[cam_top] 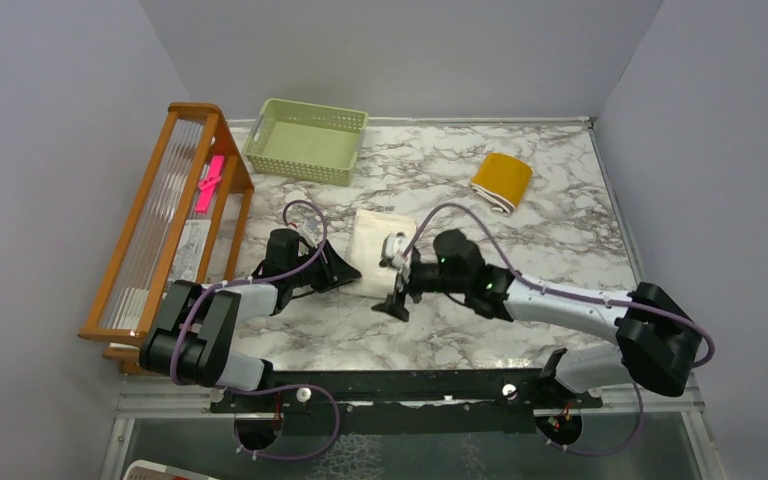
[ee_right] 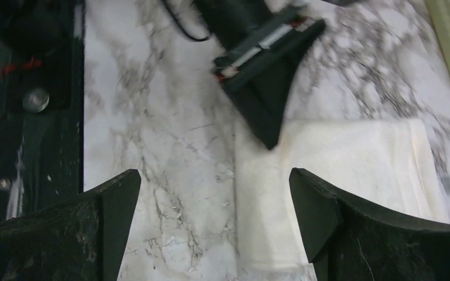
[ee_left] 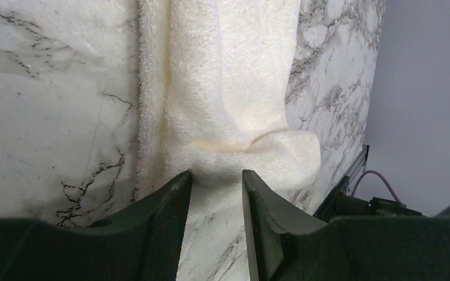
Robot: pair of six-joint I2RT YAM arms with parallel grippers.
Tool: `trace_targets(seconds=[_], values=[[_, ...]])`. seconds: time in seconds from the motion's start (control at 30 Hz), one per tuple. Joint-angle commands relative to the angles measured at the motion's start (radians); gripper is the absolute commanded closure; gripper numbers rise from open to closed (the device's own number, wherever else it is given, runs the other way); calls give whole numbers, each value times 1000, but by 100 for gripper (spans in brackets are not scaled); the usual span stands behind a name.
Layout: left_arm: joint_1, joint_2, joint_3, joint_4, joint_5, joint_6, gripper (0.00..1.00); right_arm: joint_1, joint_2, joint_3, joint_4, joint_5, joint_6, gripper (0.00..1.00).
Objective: Roll the towels
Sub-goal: Roll the towel at the center of the board.
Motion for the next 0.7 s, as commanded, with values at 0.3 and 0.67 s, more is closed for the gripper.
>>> trace_targets(seconds=[0.3,0.67], values=[[-3,40,-3,-85,-81,49,59,288,240,-63,158,467,-756,17],[-3,68,21,-107,-73,61,59,288,393,43,66,519,-778,48]])
